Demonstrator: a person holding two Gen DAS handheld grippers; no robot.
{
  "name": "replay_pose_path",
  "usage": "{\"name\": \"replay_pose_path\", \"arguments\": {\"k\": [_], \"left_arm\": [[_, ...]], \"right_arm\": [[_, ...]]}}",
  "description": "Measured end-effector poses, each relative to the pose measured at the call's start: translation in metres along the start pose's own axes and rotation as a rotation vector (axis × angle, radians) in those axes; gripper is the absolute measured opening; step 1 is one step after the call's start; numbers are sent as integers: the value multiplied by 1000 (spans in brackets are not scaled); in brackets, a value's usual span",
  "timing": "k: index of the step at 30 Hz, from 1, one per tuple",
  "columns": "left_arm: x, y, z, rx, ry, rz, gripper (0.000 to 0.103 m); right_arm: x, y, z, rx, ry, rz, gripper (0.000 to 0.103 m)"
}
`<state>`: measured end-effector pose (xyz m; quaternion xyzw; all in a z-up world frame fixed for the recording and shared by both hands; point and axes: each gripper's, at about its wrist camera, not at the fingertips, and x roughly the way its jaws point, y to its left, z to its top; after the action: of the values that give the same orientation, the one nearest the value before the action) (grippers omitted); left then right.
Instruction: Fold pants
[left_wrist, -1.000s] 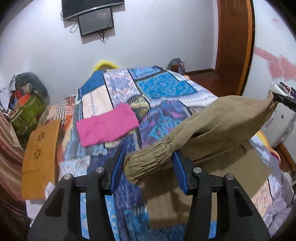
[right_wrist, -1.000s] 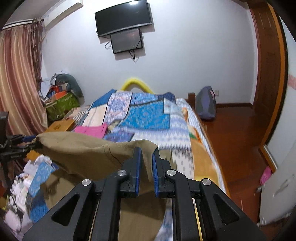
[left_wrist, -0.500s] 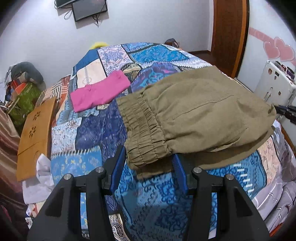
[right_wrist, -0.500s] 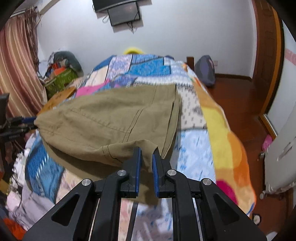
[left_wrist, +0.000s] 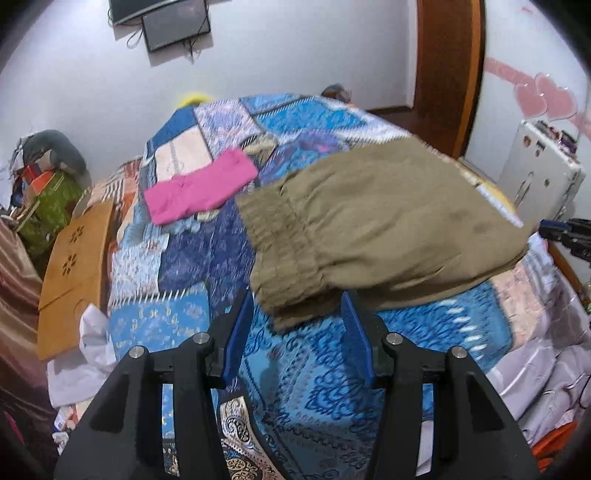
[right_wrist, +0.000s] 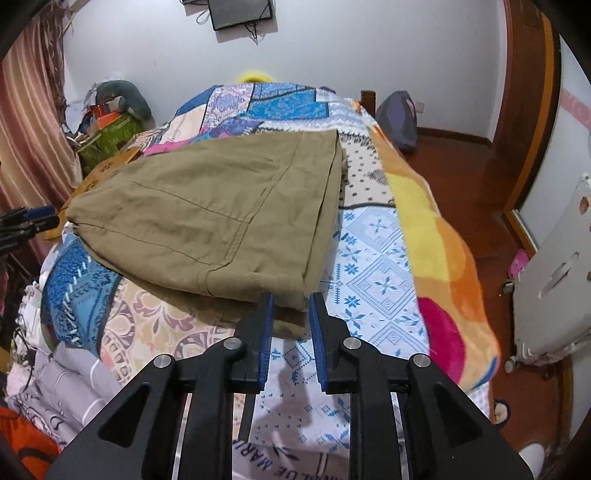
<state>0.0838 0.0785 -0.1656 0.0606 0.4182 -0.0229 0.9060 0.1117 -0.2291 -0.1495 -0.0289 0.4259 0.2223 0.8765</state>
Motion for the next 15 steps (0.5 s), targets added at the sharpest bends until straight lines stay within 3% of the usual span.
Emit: {"name": "replay_pose_path", "arguments": {"k": [5,8,12,15], "left_arm": [[-2,-28,18,107,-20,-16,51],[7,-46,30,134,2,-72,51],[28,-67,46,141,13,-102,51],[53,-73,52,107,67,-138,51]], "right_arm": [[-11,24,10,-43,-51,48,34],[-6,43,19,-83,-64,85,42],[14,68,32,-106,-67,146,42],[39,81,39,-77,-50,201,42]]}}
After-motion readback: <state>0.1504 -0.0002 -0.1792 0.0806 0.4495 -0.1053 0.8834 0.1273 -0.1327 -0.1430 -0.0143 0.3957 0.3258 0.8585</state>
